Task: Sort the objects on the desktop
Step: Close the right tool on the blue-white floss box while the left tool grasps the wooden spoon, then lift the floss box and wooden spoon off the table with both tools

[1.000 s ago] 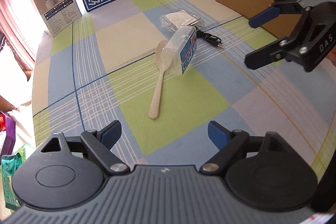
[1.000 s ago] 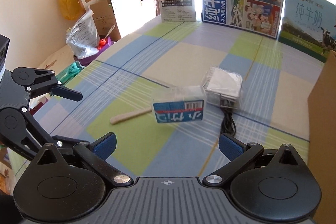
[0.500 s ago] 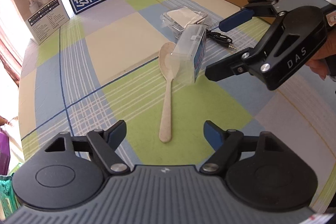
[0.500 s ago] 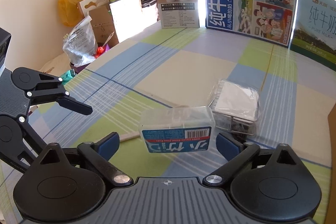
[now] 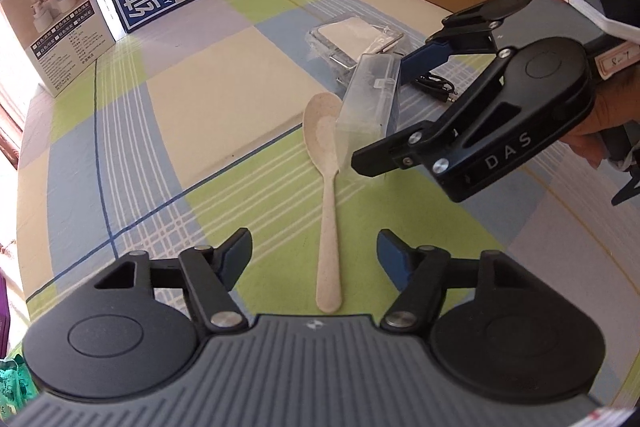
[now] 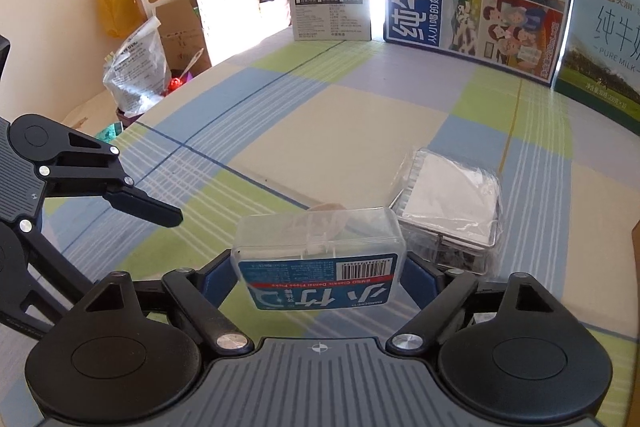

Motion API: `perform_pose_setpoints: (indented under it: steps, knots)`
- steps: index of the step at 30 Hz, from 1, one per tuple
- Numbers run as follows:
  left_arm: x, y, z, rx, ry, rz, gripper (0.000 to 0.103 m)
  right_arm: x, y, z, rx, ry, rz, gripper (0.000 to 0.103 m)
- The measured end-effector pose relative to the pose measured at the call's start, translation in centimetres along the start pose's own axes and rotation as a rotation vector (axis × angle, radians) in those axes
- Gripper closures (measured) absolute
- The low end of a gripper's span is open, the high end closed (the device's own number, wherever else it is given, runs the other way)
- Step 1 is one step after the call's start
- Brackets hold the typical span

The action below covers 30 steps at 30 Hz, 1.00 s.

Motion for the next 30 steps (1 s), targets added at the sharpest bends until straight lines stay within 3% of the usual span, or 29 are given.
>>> perform_pose_setpoints:
  steps: [7, 11, 21, 30]
  knots:
    - [0.3, 0.5, 0.6, -0.006, -0.02, 0.012, 0.069, -0.3, 0.8, -1.8, -0.027, -0.029, 0.008, 0.02]
    - [0.3, 0.5, 0.8, -0.012, -0.046, -0.035, 0.095, -0.6, 0.9, -3.2, -0.025, -0.044, 0.033, 0.02]
    - [-2.5, 4.8, -2.8, -0.059, -0.129, -0.089, 0.096, -4.2, -1.3, -8.1, -0.046, -0.162, 0.083, 0.02]
    - [-5.5, 11.4, -6.4, -0.14, -0.179, 0.019, 0.096, -9.5, -3.5, -14.4, -0.075, -0.277, 0.121, 0.02]
Point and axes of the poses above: each gripper's, at about its wrist camera, not at the fingertips, and z roughly the way its jaws point, y to its right, x to its top, the point moved 3 cm from there along z, roughly the way its jaws point, and after that the axes turned 6 degrees about x, right-handed, at the moved point
